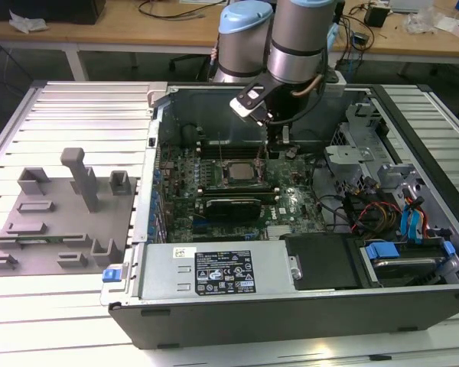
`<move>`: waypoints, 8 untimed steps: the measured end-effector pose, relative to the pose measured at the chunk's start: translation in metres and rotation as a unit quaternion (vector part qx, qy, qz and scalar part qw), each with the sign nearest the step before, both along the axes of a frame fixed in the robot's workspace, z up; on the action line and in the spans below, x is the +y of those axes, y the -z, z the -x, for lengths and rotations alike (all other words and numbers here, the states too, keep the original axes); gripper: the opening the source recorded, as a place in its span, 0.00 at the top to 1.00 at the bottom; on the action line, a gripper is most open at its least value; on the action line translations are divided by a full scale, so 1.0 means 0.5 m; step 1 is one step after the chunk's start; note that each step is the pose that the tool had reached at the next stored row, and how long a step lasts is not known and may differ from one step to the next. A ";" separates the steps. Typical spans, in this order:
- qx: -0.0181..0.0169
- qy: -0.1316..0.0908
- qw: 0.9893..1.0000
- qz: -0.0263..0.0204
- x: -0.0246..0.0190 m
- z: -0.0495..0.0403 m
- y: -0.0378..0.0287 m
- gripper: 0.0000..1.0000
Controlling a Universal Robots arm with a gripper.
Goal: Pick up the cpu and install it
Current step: 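Close the cpu cover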
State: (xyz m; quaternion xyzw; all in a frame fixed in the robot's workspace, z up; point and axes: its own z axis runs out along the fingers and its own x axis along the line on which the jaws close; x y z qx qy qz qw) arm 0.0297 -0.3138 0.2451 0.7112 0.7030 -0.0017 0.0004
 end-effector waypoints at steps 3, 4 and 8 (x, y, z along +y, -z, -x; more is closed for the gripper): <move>-0.002 0.000 1.000 0.000 -0.0001 0.020 0.000 0.89; -0.002 0.000 1.000 0.000 0.0000 0.021 0.000 0.89; -0.001 0.000 1.000 0.000 0.0001 0.021 0.000 0.89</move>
